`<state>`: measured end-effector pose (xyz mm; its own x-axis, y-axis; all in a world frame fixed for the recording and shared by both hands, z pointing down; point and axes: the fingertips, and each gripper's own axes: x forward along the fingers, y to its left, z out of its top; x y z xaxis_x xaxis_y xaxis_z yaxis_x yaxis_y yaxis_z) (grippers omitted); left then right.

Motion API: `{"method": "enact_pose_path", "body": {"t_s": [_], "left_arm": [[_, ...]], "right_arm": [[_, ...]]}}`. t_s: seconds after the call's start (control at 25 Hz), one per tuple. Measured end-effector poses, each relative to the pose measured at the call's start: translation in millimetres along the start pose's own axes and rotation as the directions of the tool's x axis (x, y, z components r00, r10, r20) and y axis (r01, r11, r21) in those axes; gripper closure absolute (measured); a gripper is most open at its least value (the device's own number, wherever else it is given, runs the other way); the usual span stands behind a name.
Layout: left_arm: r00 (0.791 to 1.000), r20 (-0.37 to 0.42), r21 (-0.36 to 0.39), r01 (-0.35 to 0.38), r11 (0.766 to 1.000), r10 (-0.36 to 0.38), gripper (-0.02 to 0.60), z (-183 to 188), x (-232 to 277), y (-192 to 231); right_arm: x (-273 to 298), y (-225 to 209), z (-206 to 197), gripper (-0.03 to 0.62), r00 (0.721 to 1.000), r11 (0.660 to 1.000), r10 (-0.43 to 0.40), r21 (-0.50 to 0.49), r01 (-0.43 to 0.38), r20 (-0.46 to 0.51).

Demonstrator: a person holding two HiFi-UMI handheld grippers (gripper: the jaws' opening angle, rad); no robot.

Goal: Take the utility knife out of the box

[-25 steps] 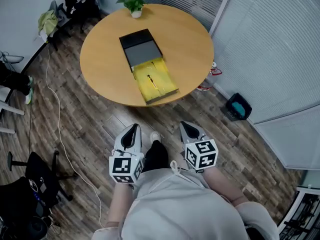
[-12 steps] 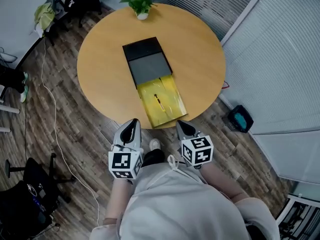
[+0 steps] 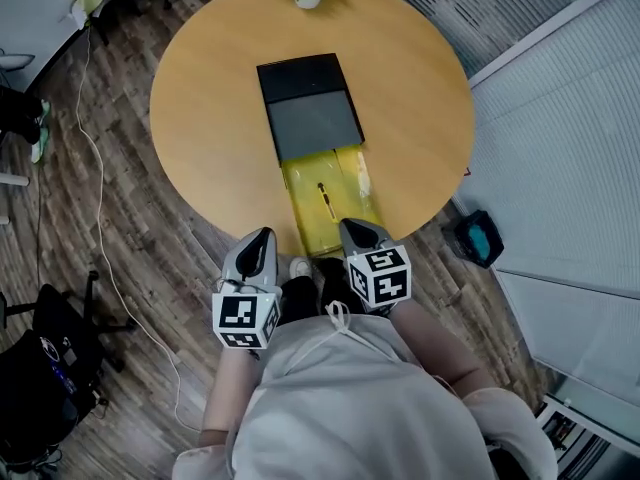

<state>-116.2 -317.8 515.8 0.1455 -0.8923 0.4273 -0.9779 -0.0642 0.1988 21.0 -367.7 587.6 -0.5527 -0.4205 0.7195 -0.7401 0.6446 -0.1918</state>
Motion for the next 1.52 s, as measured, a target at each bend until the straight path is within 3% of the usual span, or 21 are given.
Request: {"method": "enact_pose_path", "body": {"t_s": [0.36,0.44,0.76,1.08,1.52], "left_arm": [[0.993,-0.065,-0.098,-0.106,0.990,0.099,0.575,-31,27,20],[0.990,-0.079,-0.109,-0.123,0.986,0.114,0.575,-36,31,23],[0.974,-0.138,-0.150,-0.201,0.968,0.181,0.575,-59,43,34],[0.965,-0.164,-0.171,-0.235,0.957,0.207,0.575,-69,45,41],[0.970,-0.148,-0.158,-0.218,0.963,0.195,0.575,-59,41,28]], "right_arm": [[67,-14,-14,0.592,0.976,0.995,0.065,-0.054,-0.078,-0.209],[79,-20,-14,0.531,0.969,0.997,0.054,-0.045,-0.066,-0.240],[125,-33,-19,0.445,0.939,0.995,0.006,-0.092,-0.040,-0.344],[134,-34,-22,0.473,0.936,0.979,-0.087,-0.201,0.018,-0.342],[122,-37,-23,0.530,0.933,0.987,-0.041,-0.159,-0.018,-0.357]]}}
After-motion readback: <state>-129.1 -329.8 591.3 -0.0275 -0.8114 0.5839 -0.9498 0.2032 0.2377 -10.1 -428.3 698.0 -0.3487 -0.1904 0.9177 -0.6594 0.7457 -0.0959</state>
